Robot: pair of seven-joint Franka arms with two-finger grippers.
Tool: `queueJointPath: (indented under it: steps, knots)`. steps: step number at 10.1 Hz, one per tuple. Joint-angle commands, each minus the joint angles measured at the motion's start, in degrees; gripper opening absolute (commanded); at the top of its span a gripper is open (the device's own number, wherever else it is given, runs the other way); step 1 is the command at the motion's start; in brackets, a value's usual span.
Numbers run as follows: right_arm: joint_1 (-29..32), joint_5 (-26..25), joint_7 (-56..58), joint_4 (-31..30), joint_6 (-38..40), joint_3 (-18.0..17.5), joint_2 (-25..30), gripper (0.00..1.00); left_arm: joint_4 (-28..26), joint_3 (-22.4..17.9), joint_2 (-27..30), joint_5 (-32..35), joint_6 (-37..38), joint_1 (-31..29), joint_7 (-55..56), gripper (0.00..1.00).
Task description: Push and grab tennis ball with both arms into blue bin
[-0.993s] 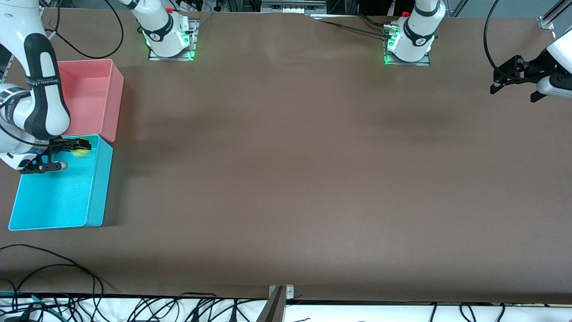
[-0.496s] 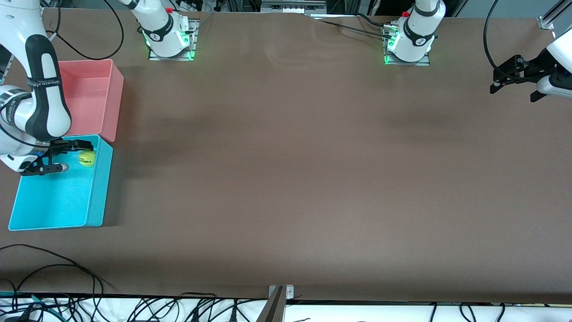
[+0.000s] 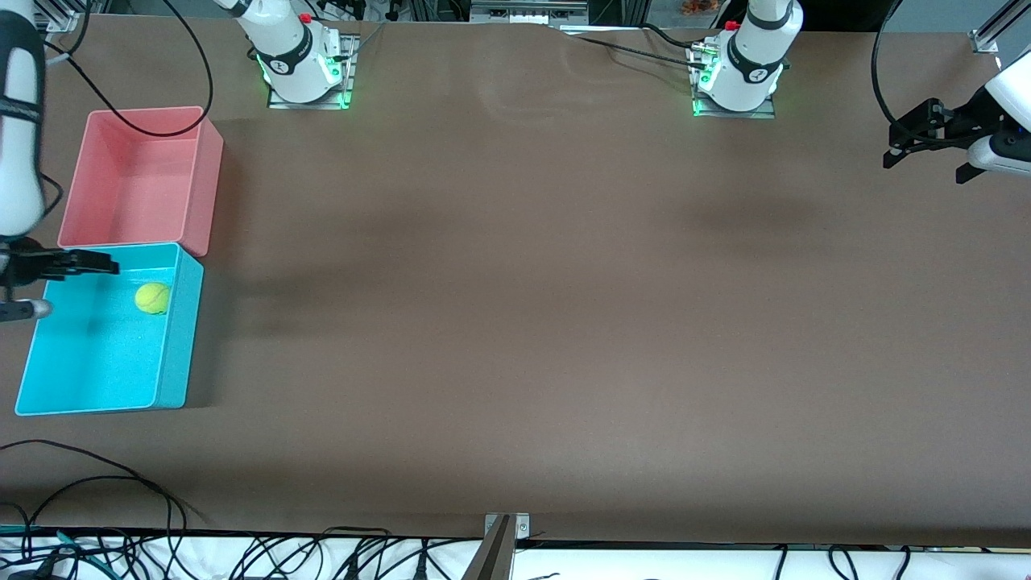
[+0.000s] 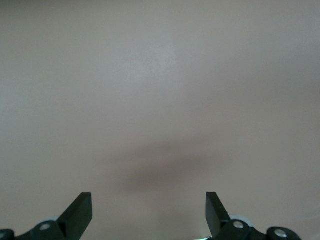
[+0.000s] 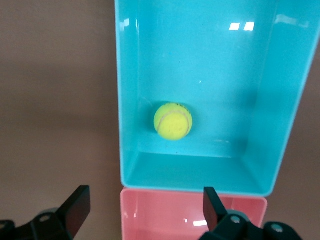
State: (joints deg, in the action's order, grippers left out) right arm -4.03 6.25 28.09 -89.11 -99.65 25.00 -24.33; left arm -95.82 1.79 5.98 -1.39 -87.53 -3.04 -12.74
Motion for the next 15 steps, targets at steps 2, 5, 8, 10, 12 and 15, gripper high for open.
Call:
queueJointPath:
  steps: [2,5,8,10,12,15]
  knots:
    - [-1.0,-0.3,-12.2,13.8,15.9,-1.5,2.9,1.0,1.6,0.3,-0.5,-1.3,1.2,-0.1,0.2,1.0]
    - [-0.2,-7.2,-22.2,2.2,15.5,-11.2,17.0,1.0,1.9,0.3,-0.6,-1.6,1.2,0.2,0.2,1.0]
    - [0.0,-7.2,-33.5,-11.8,5.5,-16.6,27.9,1.0,2.0,0.3,-0.6,-1.6,1.2,0.3,0.3,1.0]
    - [0.0,-7.4,-35.3,-17.6,2.2,-19.7,31.3,1.0,2.0,0.3,-0.6,-1.6,1.2,0.3,0.3,1.0]
    - [1.7,-7.3,-34.2,-17.2,2.6,-20.1,32.2,1.0,2.0,0.2,-0.7,-1.6,1.2,0.1,0.2,1.0]
    - [3.0,-8.4,-33.7,-12.3,10.2,-21.0,32.1,1.0,2.0,0.3,-0.7,-1.6,1.2,0.3,0.3,1.0]
